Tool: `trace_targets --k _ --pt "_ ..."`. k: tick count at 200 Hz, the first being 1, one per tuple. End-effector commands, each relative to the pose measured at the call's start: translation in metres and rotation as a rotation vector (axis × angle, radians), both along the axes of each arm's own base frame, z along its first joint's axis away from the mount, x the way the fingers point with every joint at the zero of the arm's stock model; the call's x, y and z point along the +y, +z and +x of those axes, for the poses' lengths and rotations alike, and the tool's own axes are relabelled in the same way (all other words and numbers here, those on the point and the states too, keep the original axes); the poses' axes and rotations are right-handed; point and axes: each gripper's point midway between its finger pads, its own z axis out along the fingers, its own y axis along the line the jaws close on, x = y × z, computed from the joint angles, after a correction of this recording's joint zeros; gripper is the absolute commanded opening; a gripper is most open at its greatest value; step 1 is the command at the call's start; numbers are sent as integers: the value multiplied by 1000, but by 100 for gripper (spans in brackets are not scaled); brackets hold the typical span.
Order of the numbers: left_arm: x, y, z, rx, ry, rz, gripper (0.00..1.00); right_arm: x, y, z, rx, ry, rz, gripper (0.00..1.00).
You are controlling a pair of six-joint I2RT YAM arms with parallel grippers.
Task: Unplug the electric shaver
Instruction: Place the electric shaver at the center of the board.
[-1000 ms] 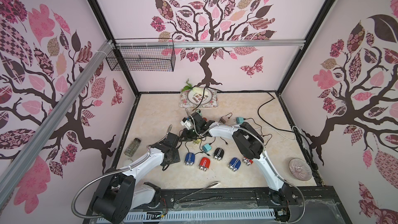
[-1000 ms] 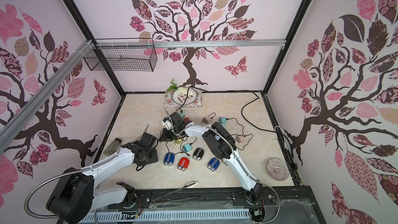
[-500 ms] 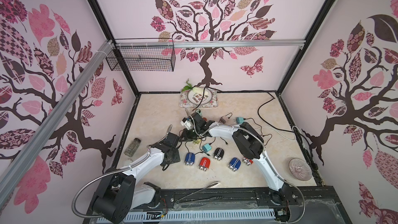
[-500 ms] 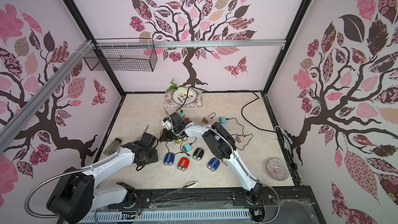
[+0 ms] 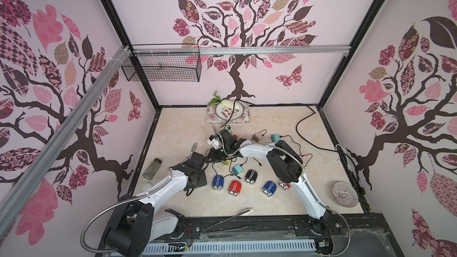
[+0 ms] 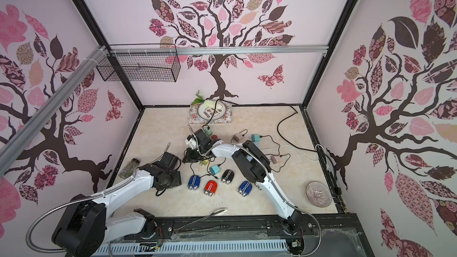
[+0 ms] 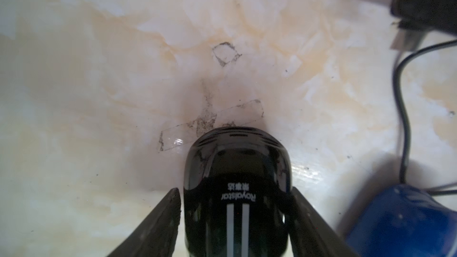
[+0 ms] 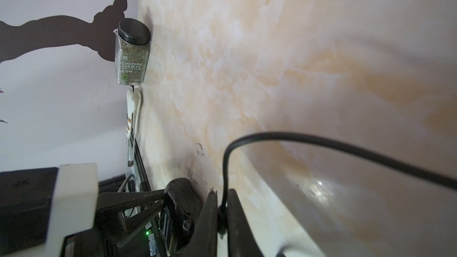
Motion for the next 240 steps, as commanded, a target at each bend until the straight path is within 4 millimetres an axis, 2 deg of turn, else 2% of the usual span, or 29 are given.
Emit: trace_targets --k 1,37,76,105,135,199,215,240 --pt "2 30 21 -115 23 14 69 -4 -20 -8 9 11 -54 12" --pt "7 48 29 -168 33 17 69 -6 -22 -10 3 10 -72 19" --pt "10 58 39 -196 38 17 69 -8 -10 -10 -15 8 -69 28" --pt "9 66 48 -221 38 10 70 -11 9 -7 -63 6 -75 38" --pt "8 74 60 -247 35 7 70 -21 32 -7 -122 6 -98 41" --pt "-4 93 105 -316 37 -16 70 -43 86 -6 -263 3 -128 44" --pt "-10 98 119 -332 38 -33 70 -49 95 -2 -310 -9 -154 45" --pt "-21 101 138 -345 35 -71 69 -67 103 15 -398 -52 -231 45"
